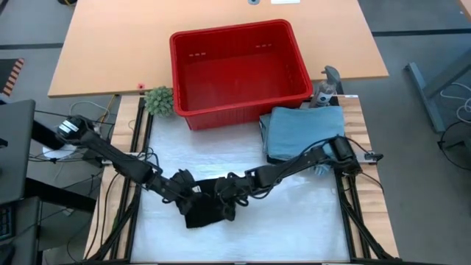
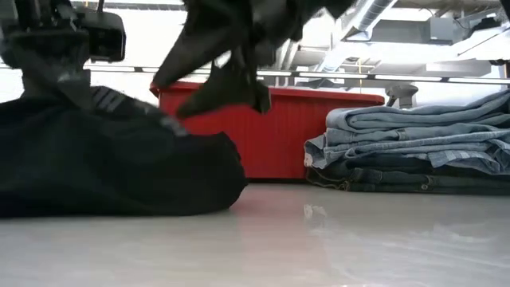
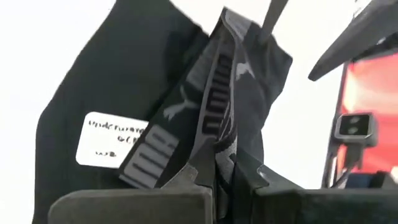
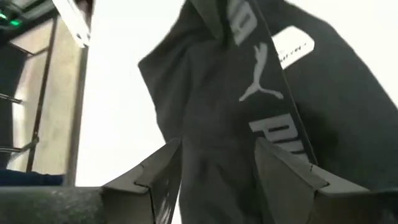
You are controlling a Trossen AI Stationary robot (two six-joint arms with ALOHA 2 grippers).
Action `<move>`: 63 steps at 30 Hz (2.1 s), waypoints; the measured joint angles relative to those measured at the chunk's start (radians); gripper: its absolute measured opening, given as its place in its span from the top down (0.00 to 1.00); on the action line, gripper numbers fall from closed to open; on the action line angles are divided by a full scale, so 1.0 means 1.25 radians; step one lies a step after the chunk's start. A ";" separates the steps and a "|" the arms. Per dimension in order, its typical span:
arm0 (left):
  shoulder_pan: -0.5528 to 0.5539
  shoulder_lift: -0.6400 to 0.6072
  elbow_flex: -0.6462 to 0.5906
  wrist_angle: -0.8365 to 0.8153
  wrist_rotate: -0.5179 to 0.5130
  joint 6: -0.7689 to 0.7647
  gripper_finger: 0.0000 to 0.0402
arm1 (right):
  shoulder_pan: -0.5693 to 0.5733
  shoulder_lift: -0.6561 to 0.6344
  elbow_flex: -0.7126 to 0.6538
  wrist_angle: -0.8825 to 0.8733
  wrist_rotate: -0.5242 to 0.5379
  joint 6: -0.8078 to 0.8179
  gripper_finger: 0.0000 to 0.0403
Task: Fold Laundry from Bin
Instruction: Fold the black boxer short
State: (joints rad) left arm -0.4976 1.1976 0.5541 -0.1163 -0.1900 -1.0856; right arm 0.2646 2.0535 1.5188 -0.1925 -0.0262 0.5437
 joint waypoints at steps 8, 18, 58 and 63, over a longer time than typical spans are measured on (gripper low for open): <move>-0.011 -0.090 0.000 -0.123 -0.097 -0.043 1.00 | 0.000 -0.069 0.000 -0.050 0.082 -0.026 0.43; -0.018 -0.077 0.000 -0.237 -0.130 -0.091 1.00 | -0.003 -0.069 -0.039 -0.090 0.152 0.045 0.43; -0.017 -0.076 0.000 -0.230 -0.160 -0.089 1.00 | -0.007 0.021 -0.123 0.166 0.157 0.686 0.40; -0.017 -0.076 0.000 -0.227 -0.173 -0.086 1.00 | -0.009 0.054 -0.125 0.187 0.147 0.709 0.40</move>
State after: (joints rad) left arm -0.5194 1.1023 0.5537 -0.4007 -0.4067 -1.1927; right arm 0.2531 2.1208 1.3626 0.0418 0.1576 1.4301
